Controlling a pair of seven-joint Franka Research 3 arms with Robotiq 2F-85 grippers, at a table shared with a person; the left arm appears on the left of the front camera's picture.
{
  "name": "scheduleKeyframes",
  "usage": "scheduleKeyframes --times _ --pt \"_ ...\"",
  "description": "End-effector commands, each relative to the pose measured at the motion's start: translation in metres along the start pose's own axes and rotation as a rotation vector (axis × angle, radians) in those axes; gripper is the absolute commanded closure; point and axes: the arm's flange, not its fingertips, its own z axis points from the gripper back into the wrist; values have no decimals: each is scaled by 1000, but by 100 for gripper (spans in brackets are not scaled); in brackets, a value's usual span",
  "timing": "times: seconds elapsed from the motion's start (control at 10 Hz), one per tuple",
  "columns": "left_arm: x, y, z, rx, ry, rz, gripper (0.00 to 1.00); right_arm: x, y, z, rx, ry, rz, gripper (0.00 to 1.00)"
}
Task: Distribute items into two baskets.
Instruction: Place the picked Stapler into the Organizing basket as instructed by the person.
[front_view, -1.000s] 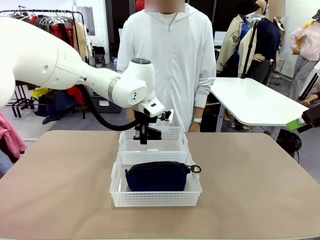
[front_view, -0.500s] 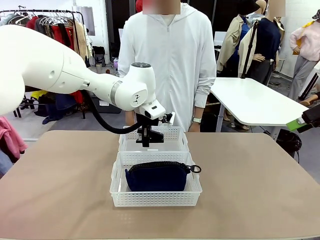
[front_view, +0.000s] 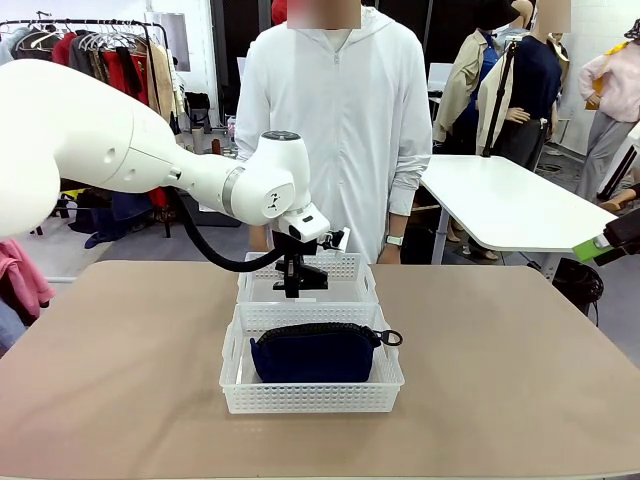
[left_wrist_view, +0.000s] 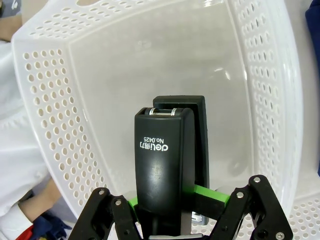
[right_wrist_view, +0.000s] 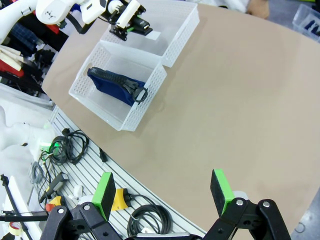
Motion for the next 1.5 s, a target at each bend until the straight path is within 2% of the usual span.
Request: scheduleKeyframes --times 0.0,0.8,0.9,1.3,1.4 --pt "-7 10 -2 -25 -22 -5 100 0 -1 0 -2 -3 -4 0" --pt "-9 18 -20 -89 -52 -8 100 0 -1 0 -2 -3 -4 0" --pt "-8 19 -22 -101 -56 -10 89 0 -1 0 -2 -3 -4 0" --pt "-8 19 -22 -102 -53 -16 11 0 -1 0 -2 -3 -4 0" --pt "-9 18 -22 -104 -53 -17 0 0 -1 0 -2 -3 -4 0"
